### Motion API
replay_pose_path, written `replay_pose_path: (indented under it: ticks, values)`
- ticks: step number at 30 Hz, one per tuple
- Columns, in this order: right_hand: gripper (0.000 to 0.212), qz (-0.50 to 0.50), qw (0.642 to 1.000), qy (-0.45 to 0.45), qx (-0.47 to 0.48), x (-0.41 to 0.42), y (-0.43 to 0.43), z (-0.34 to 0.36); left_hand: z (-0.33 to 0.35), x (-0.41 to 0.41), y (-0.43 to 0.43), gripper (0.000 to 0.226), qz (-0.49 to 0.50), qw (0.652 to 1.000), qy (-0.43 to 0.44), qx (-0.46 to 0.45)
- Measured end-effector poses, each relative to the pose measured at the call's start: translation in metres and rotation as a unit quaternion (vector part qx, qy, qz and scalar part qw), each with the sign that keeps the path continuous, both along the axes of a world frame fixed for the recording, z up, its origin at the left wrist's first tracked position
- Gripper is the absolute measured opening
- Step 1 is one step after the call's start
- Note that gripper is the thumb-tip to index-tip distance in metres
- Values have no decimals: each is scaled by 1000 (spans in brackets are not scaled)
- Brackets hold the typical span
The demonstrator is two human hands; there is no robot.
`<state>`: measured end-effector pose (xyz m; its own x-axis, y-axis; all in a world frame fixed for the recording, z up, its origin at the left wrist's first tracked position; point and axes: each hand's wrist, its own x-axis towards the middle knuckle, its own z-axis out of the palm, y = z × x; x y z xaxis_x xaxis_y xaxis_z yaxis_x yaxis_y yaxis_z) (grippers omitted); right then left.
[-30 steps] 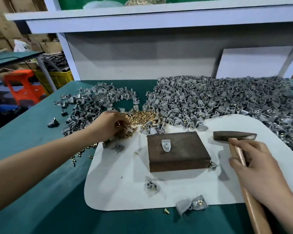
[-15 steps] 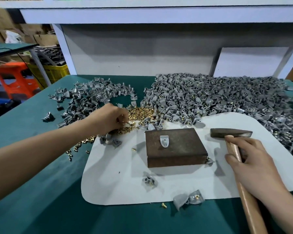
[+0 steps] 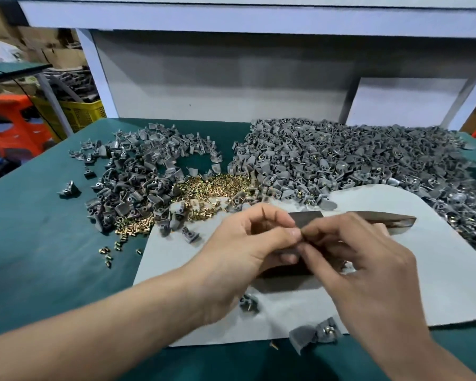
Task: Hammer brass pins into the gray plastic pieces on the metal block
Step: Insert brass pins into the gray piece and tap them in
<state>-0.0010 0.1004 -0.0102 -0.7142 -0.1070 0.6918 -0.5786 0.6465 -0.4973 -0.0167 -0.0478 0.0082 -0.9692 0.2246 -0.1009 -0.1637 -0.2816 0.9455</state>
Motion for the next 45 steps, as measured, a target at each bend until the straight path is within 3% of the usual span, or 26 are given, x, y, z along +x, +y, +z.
replay_pose_path:
  ticks: [5, 8, 9, 11, 12, 14, 22, 25, 30, 36, 45]
  values:
    - [5, -27, 999, 40, 6, -2, -3, 0, -7, 2, 3, 14, 6, 999, 30, 32]
    - [9, -13, 999, 29, 18, -4, 3, 2, -9, 1, -6, 17, 13, 985, 155, -79]
    - [5, -19, 1000, 14, 15, -5, 6, 3, -12, -2, -11, 15, 46, 957, 234, -164]
    - [9, -38, 999, -18, 0, -12, 11, 3, -18, -8, -21, 14, 116, 871, 333, -344]
    - [16, -45, 998, -32, -8, -16, 15, 2, -22, -12, -24, 21, 130, 831, 335, -423]
    - [26, -49, 997, -65, -10, -23, 20, 2, -29, -18, -24, 33, 114, 800, 297, -509]
    - [4, -17, 991, -135, 15, -22, 17, 0, -49, -20, -11, 9, 118, 853, 321, -394]
    - [15, 5, 989, -148, 1, -21, 14, 0, -49, -18, -12, 22, 92, 865, 343, -355]
    - [20, 10, 986, -167, 10, -24, 7, -4, -52, -19, -15, 20, 93, 890, 325, -307]
    - [9, 23, 981, -192, -14, -25, 3, -5, -56, -25, -16, 9, 75, 891, 308, -326]
    - [19, 16, 979, -200, -34, -26, 3, -6, -58, -25, -18, 2, 75, 901, 307, -297]
